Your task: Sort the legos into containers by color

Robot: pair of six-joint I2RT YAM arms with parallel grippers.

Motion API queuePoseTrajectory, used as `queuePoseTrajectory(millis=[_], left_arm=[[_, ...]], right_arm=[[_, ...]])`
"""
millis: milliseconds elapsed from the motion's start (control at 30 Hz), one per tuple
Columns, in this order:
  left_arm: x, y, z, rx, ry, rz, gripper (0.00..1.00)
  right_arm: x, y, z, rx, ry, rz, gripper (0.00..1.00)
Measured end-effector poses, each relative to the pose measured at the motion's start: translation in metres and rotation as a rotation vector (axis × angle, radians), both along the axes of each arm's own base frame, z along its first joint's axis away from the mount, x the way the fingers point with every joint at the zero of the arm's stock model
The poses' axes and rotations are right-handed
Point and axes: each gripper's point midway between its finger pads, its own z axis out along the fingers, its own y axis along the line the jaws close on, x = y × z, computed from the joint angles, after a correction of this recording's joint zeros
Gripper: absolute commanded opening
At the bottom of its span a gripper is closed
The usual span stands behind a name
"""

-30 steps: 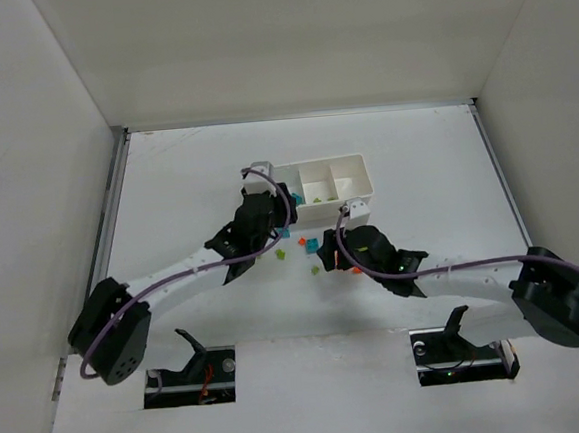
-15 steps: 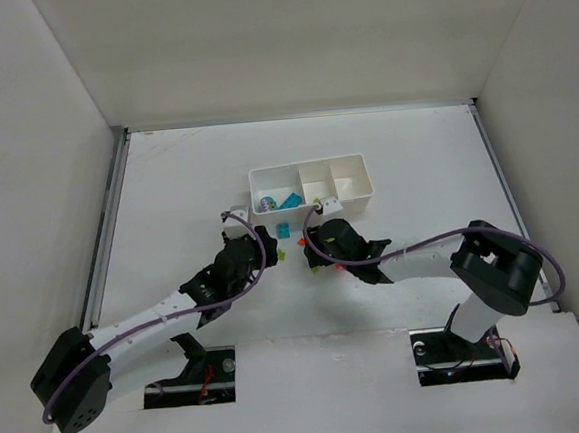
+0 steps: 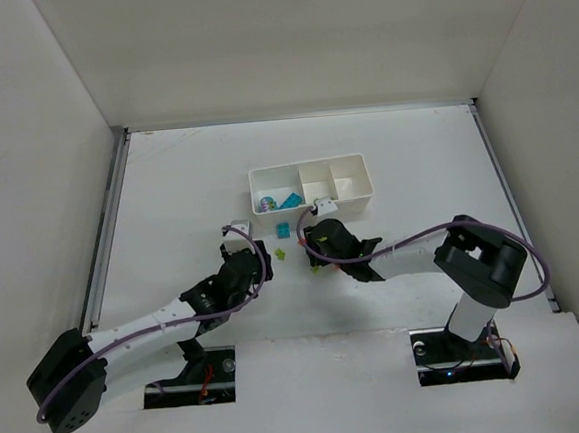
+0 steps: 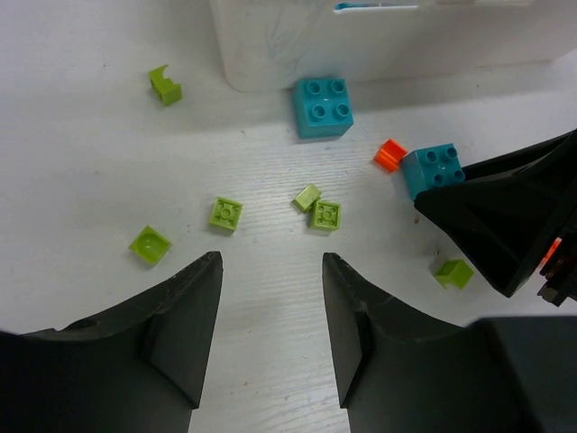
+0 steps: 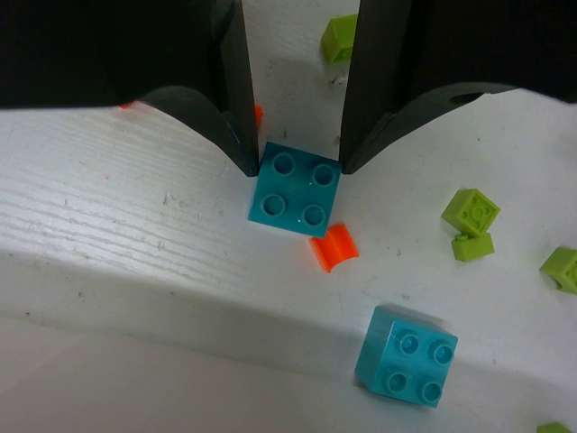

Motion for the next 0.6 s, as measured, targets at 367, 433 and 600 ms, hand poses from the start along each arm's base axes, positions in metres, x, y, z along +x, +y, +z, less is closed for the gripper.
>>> queuePoseTrajectory(millis=[367,433,600], left_arm=[[0.004,0.023,-0.006,-0.006,0.012,0.118,0.46],[0.004,0.028,-0.011,-0.003,0.028,0.139,0.46],[0.007,0.038,-0.025,0.019,0.064,0.184,0.46]], right_arm=[[0.004,-0.004,0.016,-0.008,-0.041,-0.036,0.28],[-0.001,-0.001,0.032,0.013,-0.062,-0.027,0.28],[-0.014,0.009,0.083,0.104,-0.129,0.008,0.28]])
